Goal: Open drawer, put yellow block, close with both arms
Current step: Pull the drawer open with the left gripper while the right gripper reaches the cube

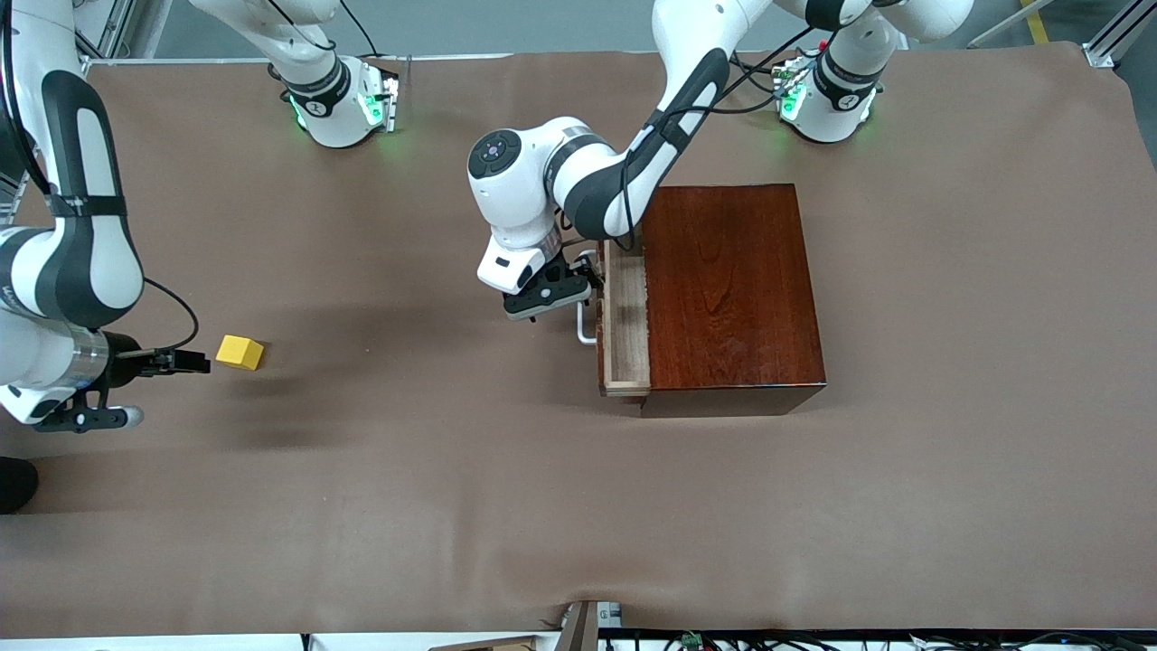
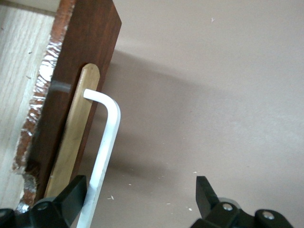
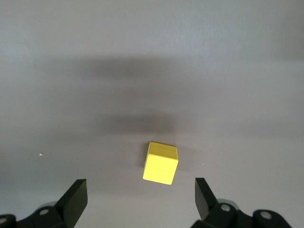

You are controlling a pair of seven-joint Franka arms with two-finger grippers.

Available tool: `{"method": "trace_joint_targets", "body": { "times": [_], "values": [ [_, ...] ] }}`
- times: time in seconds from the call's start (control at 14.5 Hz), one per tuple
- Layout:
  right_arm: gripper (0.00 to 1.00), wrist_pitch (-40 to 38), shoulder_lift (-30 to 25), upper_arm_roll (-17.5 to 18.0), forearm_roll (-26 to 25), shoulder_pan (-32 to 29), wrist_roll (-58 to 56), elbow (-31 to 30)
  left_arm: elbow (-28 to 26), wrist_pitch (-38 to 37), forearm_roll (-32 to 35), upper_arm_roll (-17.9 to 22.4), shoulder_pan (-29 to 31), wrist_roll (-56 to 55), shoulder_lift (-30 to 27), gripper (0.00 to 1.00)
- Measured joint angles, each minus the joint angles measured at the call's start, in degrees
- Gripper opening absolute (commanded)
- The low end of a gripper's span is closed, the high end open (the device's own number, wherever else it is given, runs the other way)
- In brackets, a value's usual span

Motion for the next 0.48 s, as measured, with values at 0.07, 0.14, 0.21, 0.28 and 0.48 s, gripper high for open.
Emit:
{"method": "trace_joint_targets", "body": {
  "times": [0.07,0.14,0.21,0.28,0.48],
  "values": [
    [1.0,0.9,0.0,0.0,0.0,0.0,1.1,-1.0,0.0,0.2,0.0,0.0,0.0,-0.7,0.0,1.0],
    [1.0,1.8,0.0,0.1,0.0,0.0,2.3,-2.0,0.0,0.9,0.0,-0.1,0.0,-1.7,0.0,1.0],
    [1.0,2.7,0.0,0.2,0.0,0.0,3.2,-3.0,0.0,2.2,0.0,-0.4,0.0,-2.9,0.0,1.0],
    [1.0,3.6,0.0,0.2,0.0,0.0,3.6,-3.9,-0.1,3.5,0.0,-0.6,0.0,-3.9,0.1,1.0],
    [1.0,7.6,0.0,0.1,0.0,-0.1,4.3,-7.2,-0.1,5.1,0.0,-1.0,0.0,-5.5,0.2,1.0]
  ]
}}
